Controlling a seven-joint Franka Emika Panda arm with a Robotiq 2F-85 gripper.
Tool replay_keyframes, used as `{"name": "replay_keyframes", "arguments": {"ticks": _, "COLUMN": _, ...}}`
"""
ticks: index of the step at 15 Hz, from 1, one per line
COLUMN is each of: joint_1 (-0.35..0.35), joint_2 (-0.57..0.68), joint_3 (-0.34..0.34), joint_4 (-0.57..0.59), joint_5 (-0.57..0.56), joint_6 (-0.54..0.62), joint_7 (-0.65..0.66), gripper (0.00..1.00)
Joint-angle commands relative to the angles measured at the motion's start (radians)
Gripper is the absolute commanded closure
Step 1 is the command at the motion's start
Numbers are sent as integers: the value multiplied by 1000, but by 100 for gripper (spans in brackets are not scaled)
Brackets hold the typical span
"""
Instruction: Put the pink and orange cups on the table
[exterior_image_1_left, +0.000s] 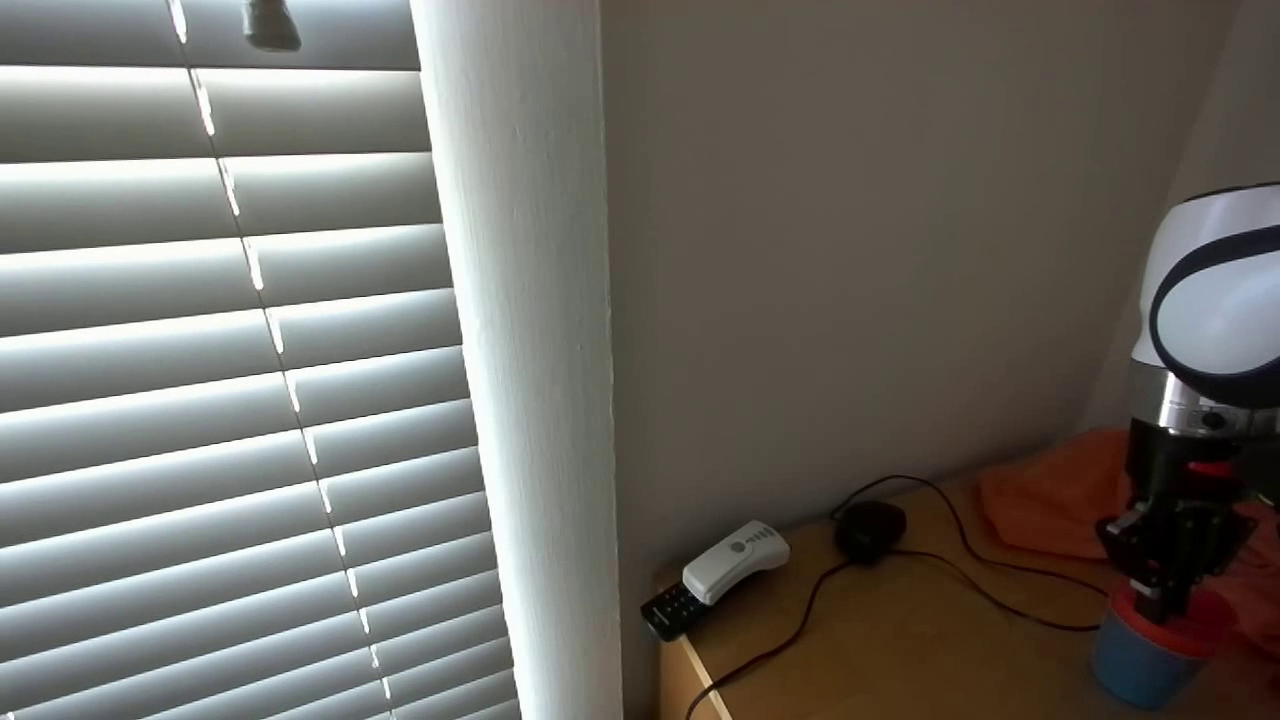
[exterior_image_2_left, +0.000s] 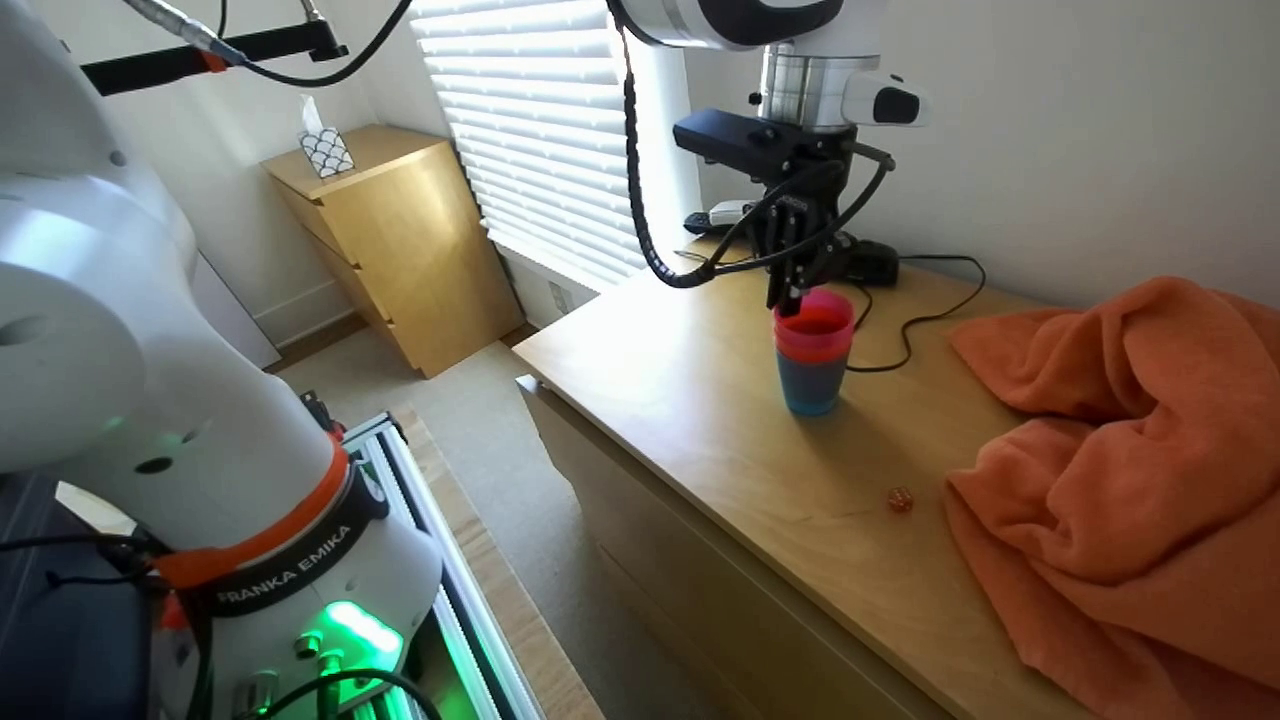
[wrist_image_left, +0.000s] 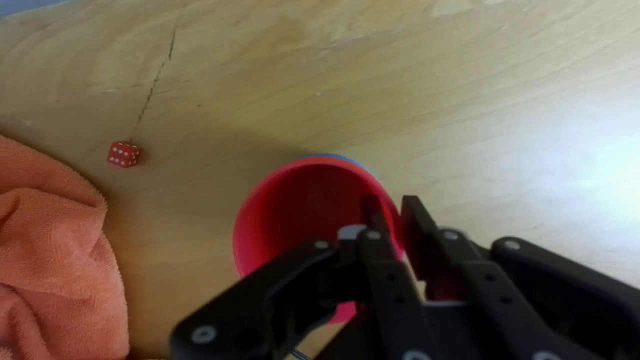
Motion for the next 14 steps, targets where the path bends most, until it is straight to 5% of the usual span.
{"name": "replay_keyframes", "arguments": {"ticks": 1, "joint_1": -9, "joint_2": -16, "joint_3": 9, "joint_4": -1, "joint_5": -56, "joint_6": 19, "joint_7": 45, "gripper": 100}}
{"name": "replay_keyframes", "arguments": {"ticks": 14, "joint_1": -28, "joint_2": 17, "joint_3": -3, "joint_4": 71, "joint_5": -96, "joint_6": -73, "joint_7": 162, "gripper": 99}}
